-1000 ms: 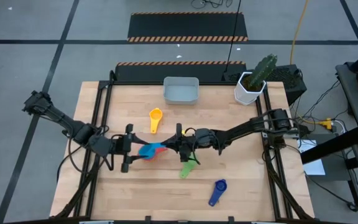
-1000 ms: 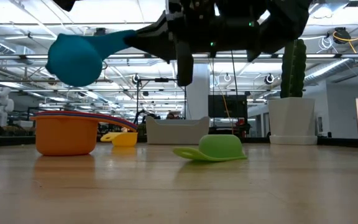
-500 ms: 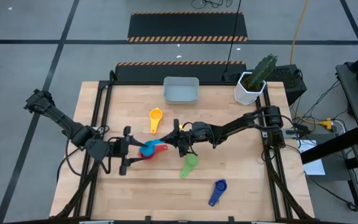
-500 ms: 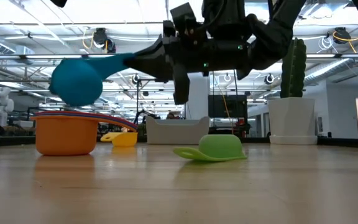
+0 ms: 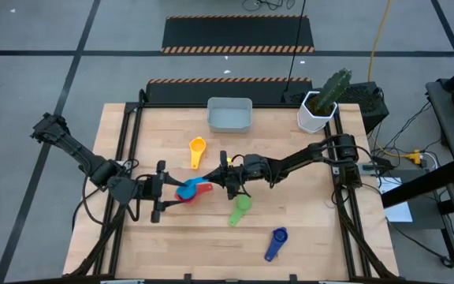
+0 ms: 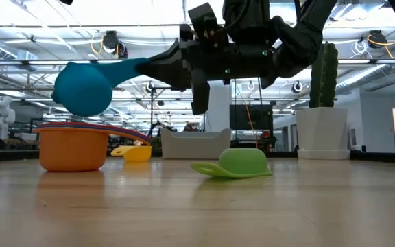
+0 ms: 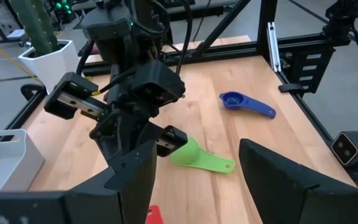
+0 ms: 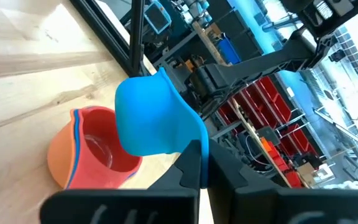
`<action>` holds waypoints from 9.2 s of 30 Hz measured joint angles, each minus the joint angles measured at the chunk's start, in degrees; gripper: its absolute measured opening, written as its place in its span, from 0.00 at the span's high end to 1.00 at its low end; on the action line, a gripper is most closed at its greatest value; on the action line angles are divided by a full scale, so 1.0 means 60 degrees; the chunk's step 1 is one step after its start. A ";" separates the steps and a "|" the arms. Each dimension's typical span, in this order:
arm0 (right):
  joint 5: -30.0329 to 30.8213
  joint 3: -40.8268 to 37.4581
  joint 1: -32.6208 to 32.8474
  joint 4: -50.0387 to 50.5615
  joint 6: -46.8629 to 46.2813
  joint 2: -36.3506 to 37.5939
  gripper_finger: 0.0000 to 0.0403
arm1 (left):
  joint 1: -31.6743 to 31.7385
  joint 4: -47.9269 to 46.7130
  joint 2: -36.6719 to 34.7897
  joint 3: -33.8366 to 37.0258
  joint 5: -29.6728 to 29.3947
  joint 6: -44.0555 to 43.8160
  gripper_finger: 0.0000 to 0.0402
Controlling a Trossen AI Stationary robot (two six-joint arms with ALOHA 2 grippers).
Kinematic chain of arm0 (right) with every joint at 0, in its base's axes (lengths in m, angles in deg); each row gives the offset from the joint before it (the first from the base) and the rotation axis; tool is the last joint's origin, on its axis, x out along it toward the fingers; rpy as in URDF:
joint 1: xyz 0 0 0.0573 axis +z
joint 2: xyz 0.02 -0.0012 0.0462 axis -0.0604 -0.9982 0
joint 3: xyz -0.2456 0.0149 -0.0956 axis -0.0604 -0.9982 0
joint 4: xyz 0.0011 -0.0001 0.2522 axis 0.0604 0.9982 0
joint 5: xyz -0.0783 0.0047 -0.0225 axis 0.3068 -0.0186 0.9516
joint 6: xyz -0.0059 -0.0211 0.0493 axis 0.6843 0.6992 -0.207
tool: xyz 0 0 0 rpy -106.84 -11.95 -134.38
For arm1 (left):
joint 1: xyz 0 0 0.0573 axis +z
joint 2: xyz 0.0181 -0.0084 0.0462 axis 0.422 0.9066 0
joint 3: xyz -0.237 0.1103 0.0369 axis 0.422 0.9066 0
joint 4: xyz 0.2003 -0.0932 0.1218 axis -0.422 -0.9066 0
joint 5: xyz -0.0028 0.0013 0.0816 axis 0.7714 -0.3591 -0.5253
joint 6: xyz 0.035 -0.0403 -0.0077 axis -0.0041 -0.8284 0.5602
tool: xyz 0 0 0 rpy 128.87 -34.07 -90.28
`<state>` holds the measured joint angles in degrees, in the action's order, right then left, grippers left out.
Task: Nest measuring cups in basket
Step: Stack the light blue measuring cup into the red measuring cup, then stack the yellow measuring cup into the light blue measuring cup
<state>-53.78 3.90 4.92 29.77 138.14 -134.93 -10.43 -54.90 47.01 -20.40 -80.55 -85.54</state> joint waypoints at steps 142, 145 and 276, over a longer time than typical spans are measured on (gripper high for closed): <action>0.0761 0.3038 0.0707 0.3427 0.1438 -0.1311 0.95 | -0.0375 0.0608 0.0073 -0.0007 -0.0175 0.0451 0.42; 0.0761 0.3038 0.0703 0.3857 0.1291 -0.1251 0.91 | -0.0405 0.0605 0.0073 -0.0004 -0.0177 0.0443 0.42; 0.4543 -0.1392 0.2093 1.0120 -1.2140 0.4809 0.57 | 0.6226 -0.1347 0.5811 0.0000 0.2066 -0.5739 0.42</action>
<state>-26.52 -4.45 17.48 90.49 65.30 -106.08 26.92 -62.99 81.88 -20.40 -68.15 -119.97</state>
